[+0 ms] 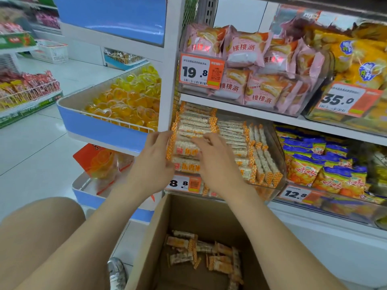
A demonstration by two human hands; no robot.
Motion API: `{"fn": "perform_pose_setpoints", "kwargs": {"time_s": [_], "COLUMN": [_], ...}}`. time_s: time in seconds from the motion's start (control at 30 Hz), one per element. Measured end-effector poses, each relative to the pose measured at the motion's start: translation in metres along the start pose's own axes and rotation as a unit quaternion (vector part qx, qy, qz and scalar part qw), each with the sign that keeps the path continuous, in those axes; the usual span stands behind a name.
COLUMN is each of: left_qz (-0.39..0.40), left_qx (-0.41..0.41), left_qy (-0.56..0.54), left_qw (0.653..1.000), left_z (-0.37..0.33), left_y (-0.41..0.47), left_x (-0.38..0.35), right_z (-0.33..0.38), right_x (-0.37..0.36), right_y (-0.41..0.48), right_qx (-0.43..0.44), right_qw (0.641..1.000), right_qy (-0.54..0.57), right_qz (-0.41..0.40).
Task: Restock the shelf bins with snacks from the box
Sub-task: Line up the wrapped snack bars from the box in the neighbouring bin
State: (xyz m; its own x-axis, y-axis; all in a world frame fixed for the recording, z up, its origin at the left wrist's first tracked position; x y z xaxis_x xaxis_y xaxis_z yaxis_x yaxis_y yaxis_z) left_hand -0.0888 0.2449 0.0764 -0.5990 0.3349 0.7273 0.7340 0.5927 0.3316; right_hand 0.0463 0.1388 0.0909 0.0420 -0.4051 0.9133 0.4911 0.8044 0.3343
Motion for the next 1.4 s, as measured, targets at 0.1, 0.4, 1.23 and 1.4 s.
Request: {"fn": "perform_pose_setpoints", "kwargs": {"time_s": [0.1, 0.4, 1.23, 1.4], "left_qz": [0.000, -0.044, 0.388, 0.549], "left_qx": [-0.051, -0.075, -0.162, -0.100], "left_qy": [0.046, 0.149, 0.169, 0.139], "left_qw": [0.998, 0.985, 0.892, 0.818], "left_z": [0.004, 0.017, -0.006, 0.033], "left_y": [-0.003, 0.009, -0.116, -0.168], "left_x": [-0.011, -0.029, -0.188, -0.258], "right_z": [0.005, 0.009, -0.104, -0.157], "right_x": [-0.016, -0.027, -0.163, -0.220], "right_y": [-0.008, -0.002, -0.186, -0.255], "right_qx": [0.003, 0.024, -0.174, -0.311], "right_qw": [0.999, 0.998, 0.859, 0.779], "right_qy": [-0.029, -0.058, 0.078, 0.046], "right_qz": [-0.015, -0.010, 0.475, 0.543]}}
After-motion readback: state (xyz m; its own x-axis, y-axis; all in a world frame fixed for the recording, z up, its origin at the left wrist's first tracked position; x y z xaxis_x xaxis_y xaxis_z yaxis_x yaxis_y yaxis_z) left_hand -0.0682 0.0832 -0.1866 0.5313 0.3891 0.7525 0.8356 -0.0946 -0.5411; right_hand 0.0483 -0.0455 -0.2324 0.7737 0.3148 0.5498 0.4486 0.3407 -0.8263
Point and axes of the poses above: each hand's wrist, its own y-axis towards the middle knuckle, its own x-axis out of the back of the hand, z = x × y, the point moved 3 cm from there along y, towards the middle knuckle, and after that the axes turned 6 degrees about -x, right-handed, at the moved point
